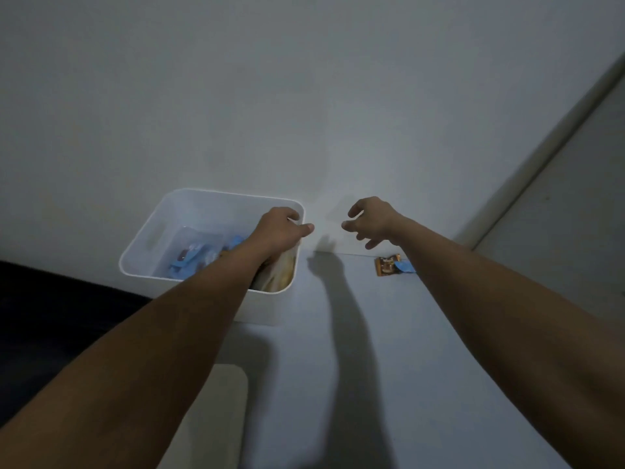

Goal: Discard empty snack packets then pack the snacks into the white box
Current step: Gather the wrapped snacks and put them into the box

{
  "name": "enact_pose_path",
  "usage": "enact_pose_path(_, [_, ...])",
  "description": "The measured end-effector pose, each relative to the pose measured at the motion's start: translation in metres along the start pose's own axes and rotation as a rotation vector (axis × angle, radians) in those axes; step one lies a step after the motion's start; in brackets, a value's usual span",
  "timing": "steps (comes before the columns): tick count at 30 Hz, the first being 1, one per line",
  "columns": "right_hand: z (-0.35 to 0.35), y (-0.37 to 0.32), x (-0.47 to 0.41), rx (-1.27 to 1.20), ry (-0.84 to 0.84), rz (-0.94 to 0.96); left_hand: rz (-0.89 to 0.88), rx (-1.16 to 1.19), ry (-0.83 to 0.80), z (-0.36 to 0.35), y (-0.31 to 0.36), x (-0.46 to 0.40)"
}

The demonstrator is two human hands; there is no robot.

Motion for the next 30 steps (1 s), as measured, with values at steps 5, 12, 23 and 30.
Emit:
enact_pose_path(5, [0.036, 0.07, 0.014, 0.027, 0.022, -0.102, -0.055, -0.185, -0.084, -0.058, 0.039, -0.012])
enact_pose_path(12, [0.073, 0.165, 0.021, 0.114, 0.068, -0.226, -0.159, -0.383, -0.084, -0.128, 0.082, -0.028])
enact_pose_path(23, [0.072, 0.271, -0.005, 0.224, 0.051, -0.338, -0.138, -0.341, -0.301, -0.251, 0.082, -0.072])
enact_pose_path(30, [0.052, 0.318, -0.035, 0.119, 0.073, -0.403, -0.165, -0.394, -0.281, -0.291, 0.07, -0.108])
Point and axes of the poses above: each hand's wrist, its own x-axis away from the middle knuckle, its own z-axis out of the back of the hand, y = z × x, the point moved 10 cm from there along -x, towards the middle knuckle, and after that the axes turned 6 degrees about -y, right-handed, at the moved point
